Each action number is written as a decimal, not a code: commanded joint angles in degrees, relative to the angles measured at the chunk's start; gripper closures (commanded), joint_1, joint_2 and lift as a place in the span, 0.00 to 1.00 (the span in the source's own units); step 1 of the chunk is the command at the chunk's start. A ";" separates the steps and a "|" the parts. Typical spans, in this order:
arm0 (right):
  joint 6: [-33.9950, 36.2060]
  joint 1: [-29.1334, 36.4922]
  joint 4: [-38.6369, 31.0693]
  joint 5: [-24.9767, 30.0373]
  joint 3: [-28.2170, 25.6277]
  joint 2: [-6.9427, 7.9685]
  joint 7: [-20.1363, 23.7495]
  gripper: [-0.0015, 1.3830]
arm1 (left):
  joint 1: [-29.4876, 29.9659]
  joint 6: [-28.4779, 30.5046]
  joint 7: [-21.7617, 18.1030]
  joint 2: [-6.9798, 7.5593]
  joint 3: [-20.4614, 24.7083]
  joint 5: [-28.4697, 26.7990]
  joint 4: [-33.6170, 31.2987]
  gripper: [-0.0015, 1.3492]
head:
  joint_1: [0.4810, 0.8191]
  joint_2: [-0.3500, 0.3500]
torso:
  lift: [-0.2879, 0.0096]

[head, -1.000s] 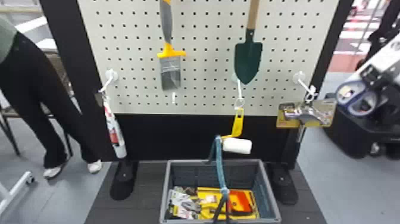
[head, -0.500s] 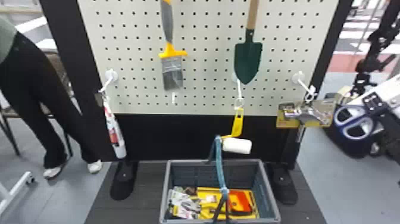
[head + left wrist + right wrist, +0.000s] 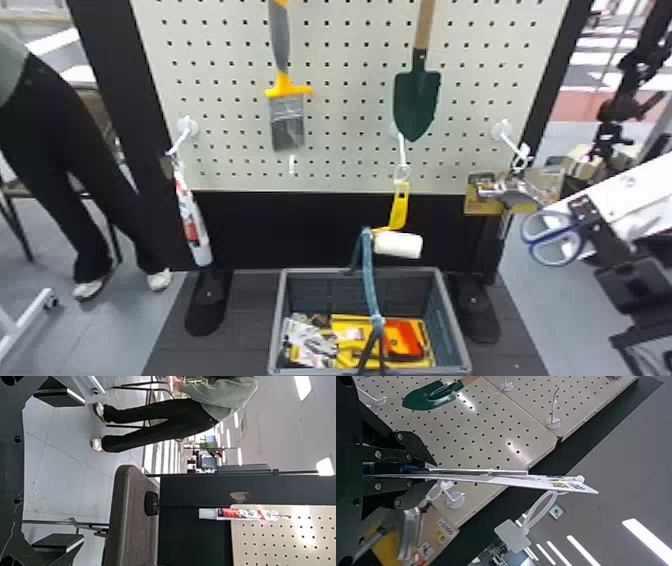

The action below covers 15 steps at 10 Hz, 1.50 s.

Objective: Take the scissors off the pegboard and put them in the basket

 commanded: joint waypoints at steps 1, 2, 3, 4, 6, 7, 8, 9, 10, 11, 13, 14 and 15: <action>-1.28 0.74 1.98 -1.01 2.41 0.05 -0.08 0.85 | 0.00 0.09 0.00 0.01 -0.08 0.00 0.00 0.08 | 0.20 0.50 | 0.63; -1.89 0.86 3.11 -1.10 3.73 0.05 -0.17 0.85 | -0.13 0.09 0.00 -0.07 -0.17 0.00 0.00 0.08 | 0.20 0.50 | 0.63; -1.80 0.62 5.36 -1.98 5.05 0.05 -0.17 0.85 | -0.37 0.18 0.00 0.01 -0.34 -0.09 0.00 0.08 | 0.20 0.50 | 0.63; -1.89 0.49 6.90 -2.42 6.28 0.05 -0.17 0.85 | -0.49 0.18 0.00 0.01 -0.34 -0.18 0.00 0.08 | 0.20 0.50 | 0.63; -2.59 0.74 9.01 -3.03 8.91 0.05 -0.26 0.85 | -0.49 0.35 0.00 0.10 -0.43 -0.18 0.00 0.08 | 0.20 0.50 | 0.63; -2.95 0.74 10.42 -3.12 10.14 0.05 -0.26 0.85 | -0.49 0.35 0.00 0.10 -0.61 -0.18 0.00 0.08 | 0.20 0.50 | 0.63; -2.95 0.62 11.40 -3.12 11.11 0.05 -0.26 0.85 | -0.49 0.35 0.00 0.10 -0.61 -0.09 0.14 0.08 | 0.20 0.50 | 0.63; -2.86 0.12 13.23 -3.21 12.16 0.05 -0.26 0.85 | -0.49 0.44 0.00 0.10 -0.61 -0.09 0.14 0.08 | 0.20 0.50 | 0.63; -2.77 -0.25 14.78 -3.38 13.48 0.05 -0.26 0.85 | -0.49 0.53 0.00 0.10 -0.70 -0.09 0.14 0.08 | 0.20 0.50 | 0.63; -2.77 -0.86 16.18 -3.65 14.63 0.00 -0.26 0.85 | -0.62 0.53 0.00 0.10 -0.78 -0.09 0.28 0.08 | 0.20 0.50 | 0.63; -2.77 -2.71 19.14 -4.09 17.44 -0.70 -0.17 0.85 | -0.86 0.53 0.00 0.10 -0.87 -0.09 0.42 0.08 | 0.20 0.50 | 0.63; -2.77 -3.69 20.40 -4.17 18.58 -0.88 -0.08 0.85 | -0.86 0.53 0.00 0.10 -0.87 -0.09 0.42 0.08 | 0.20 0.50 | 0.63; -2.42 -4.80 21.67 -4.17 19.72 -1.14 0.27 0.85 | -0.86 0.44 0.00 0.10 -0.87 -0.09 0.42 0.08 | 0.20 0.50 | 0.63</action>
